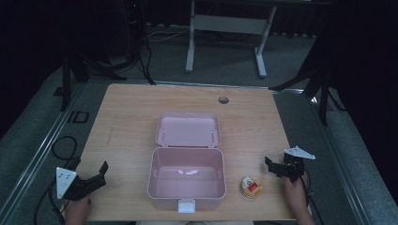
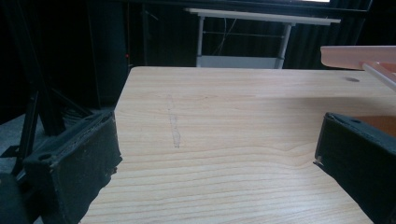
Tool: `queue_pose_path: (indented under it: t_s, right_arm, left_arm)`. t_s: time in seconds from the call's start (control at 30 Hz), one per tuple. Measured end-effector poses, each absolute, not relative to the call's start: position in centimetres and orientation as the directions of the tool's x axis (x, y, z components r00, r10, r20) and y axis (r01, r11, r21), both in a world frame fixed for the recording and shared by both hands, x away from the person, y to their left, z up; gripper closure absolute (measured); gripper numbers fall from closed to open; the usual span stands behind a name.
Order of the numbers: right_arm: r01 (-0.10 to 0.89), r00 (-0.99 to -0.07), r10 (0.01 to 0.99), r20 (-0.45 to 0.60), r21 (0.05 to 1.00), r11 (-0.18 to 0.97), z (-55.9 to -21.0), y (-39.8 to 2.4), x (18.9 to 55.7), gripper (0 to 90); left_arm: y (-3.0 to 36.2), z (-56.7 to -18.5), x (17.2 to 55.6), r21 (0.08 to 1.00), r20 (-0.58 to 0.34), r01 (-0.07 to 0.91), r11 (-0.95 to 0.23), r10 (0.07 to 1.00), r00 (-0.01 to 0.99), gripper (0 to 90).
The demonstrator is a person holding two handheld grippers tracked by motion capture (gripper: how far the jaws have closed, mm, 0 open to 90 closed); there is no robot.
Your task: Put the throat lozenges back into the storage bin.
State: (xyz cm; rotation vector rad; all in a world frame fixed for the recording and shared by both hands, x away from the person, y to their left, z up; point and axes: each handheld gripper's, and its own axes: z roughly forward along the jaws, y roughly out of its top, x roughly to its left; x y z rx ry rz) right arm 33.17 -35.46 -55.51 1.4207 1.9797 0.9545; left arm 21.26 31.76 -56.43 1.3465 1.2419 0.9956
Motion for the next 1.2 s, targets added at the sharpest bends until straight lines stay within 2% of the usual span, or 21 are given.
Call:
queue_pose_path:
  t_s: [0.3, 0.77, 0.8, 0.87, 0.97, 1.03, 1.2]
  right_arm:
    - [0.612, -0.361, 0.932, -0.027, 0.748, 0.259, -55.1, -35.0, 33.2, 10.7]
    - [0.688, -0.378, 0.926, -0.003, 0.668, 0.283, -54.2, -35.7, 32.0, 10.7]
    - [0.706, -0.406, 0.913, 0.043, 0.65, 0.283, -54.0, -36.1, 32.0, 10.7]
    - [0.72, -0.427, 0.902, 0.062, 0.627, 0.298, -53.7, -36.4, 31.8, 10.6]
    - [0.719, -0.438, 0.899, 0.026, 0.611, 0.332, -53.4, -36.5, 31.6, 10.7]
    - [0.719, -0.476, 0.879, -0.004, 0.574, 0.392, -53.0, -36.8, 31.3, 10.7]
    - [0.747, -0.52, 0.853, 0.04, 0.506, 0.431, -52.4, -37.6, 31.1, 10.7]
  left_arm:
    - [31.8, -56.4, 21.2, 0.987, -0.061, 0.157, 0.04, 0.99, 0.13, 0.3]
    - [31.8, -56.4, 21.3, 0.987, -0.062, 0.158, 0.041, 0.989, 0.134, 0.3]
    - [31.8, -56.4, 21.3, 0.987, -0.062, 0.158, 0.041, 0.989, 0.135, 0.3]
    - [31.8, -56.4, 21.3, 0.987, -0.062, 0.158, 0.04, 0.989, 0.135, 0.3]
    - [31.8, -56.4, 21.3, 0.987, -0.059, 0.158, 0.037, 0.989, 0.135, 0.3]
    - [31.8, -56.4, 21.3, 0.987, -0.059, 0.159, 0.037, 0.989, 0.135, 0.3]
    - [31.8, -56.4, 21.3, 0.986, -0.06, 0.16, 0.038, 0.989, 0.135, 0.3]
